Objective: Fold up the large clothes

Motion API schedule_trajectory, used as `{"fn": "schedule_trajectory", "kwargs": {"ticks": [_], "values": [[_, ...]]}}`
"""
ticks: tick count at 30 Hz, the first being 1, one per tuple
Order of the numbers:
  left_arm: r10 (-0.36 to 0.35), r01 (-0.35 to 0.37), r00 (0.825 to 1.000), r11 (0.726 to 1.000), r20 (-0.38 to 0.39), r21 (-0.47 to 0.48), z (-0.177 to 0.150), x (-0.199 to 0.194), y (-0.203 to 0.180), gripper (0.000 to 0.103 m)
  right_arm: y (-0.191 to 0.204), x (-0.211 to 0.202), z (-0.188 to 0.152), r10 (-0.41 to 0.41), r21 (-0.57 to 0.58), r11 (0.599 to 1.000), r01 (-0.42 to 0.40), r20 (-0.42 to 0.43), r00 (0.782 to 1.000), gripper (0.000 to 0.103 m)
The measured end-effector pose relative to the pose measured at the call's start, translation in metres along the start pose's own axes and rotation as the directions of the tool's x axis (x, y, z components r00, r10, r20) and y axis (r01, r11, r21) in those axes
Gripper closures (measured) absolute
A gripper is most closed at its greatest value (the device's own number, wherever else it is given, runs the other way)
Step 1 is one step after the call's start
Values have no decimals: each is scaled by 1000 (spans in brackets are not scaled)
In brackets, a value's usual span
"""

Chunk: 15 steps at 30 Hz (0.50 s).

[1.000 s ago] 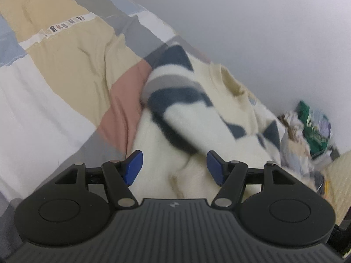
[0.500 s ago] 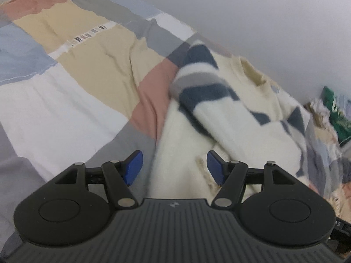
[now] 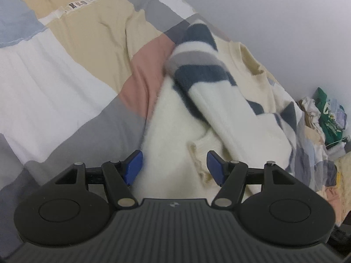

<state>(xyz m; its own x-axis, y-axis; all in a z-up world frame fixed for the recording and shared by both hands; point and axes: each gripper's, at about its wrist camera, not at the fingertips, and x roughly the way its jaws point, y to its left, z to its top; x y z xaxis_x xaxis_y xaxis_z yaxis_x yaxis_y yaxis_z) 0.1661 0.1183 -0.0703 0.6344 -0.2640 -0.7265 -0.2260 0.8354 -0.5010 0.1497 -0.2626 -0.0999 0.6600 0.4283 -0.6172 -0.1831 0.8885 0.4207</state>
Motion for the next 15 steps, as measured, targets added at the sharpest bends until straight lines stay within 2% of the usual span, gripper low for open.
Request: {"fn": "schedule_trajectory", "kwargs": {"ticks": [2, 5, 8, 10, 11, 12, 14, 15], "values": [[1, -1, 1000, 1000, -7, -2, -1, 1, 0, 33, -2, 16, -4, -36, -7, 999, 36, -58, 998, 35], [12, -12, 1000, 1000, -12, -9, -3, 0, 2, 33, -14, 25, -10, -19, 60, 998, 25, -110, 994, 35], [28, -28, 999, 999, -17, -29, -5, -3, 8, 33, -25, 5, -8, -5, 152, 988, 15, -65, 998, 33], [23, -25, 999, 998, -39, -51, -8, -1, 13, 33, -36, -12, -6, -44, 198, 979, 46, -14, 999, 33], [0, -4, 998, 998, -65, -66, -9, 2, 16, 33, -44, -22, -5, -77, 224, 972, 73, 11, 997, 31], [-43, 34, 994, 995, -96, -90, -11, 6, 18, 33, -50, -27, -6, -111, 247, 964, 102, 22, 994, 24], [-134, 114, 980, 984, -146, -137, -15, 12, 21, 33, -61, -38, -8, -199, 286, 941, 180, 41, 979, 22], [-150, 129, 977, 982, -153, -138, -17, 13, 19, 32, -66, -40, -9, -221, 302, 932, 199, 39, 974, 22]]}}
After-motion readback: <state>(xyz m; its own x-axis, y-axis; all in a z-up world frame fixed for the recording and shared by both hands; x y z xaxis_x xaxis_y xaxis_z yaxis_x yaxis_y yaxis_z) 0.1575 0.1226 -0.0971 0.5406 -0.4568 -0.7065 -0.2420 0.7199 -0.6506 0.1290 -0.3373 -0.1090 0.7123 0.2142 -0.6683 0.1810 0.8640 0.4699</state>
